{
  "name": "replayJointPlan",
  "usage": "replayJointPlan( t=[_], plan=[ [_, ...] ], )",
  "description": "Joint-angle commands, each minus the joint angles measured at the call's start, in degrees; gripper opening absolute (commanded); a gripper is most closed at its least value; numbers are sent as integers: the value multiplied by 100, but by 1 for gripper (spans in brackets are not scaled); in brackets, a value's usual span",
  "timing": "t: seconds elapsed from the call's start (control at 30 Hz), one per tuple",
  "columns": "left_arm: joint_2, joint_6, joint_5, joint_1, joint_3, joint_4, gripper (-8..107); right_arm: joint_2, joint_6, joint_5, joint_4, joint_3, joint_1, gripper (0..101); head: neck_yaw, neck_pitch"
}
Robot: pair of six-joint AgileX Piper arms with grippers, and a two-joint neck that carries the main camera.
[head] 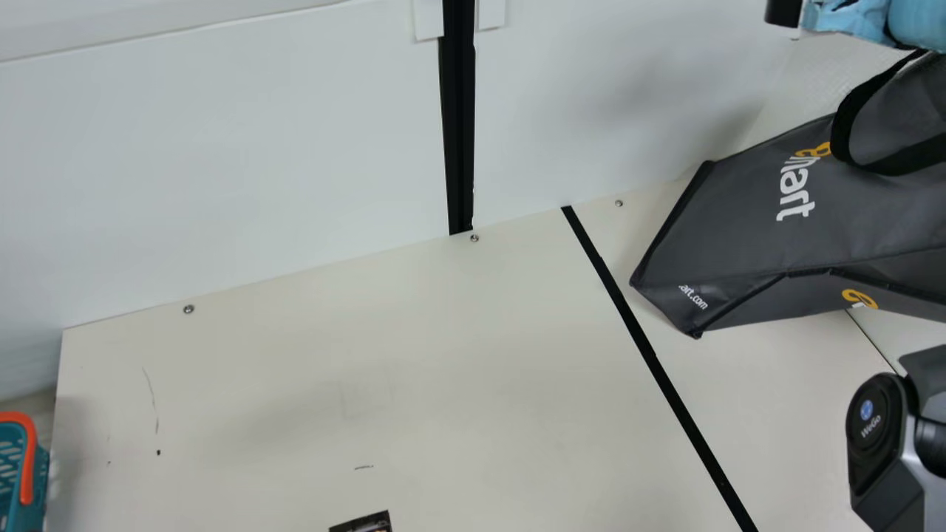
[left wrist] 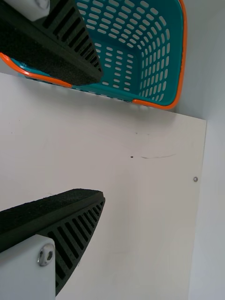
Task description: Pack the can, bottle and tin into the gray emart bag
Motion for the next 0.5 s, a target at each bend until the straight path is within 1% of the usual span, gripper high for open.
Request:
replayJointPlan(
  t=[0.0,0.17,0.47],
  plan=[
    [0,0,0,0,0,0,90,-36,-23,4,0,92,103,91,-14,-130],
    [0,0,0,0,0,0,90,-188,-75,-21,2,388,364,91,-14,-130],
    [0,0,0,0,0,0,90,-521,-151,-165,65,1081,785,91,-14,-130]
  ],
)
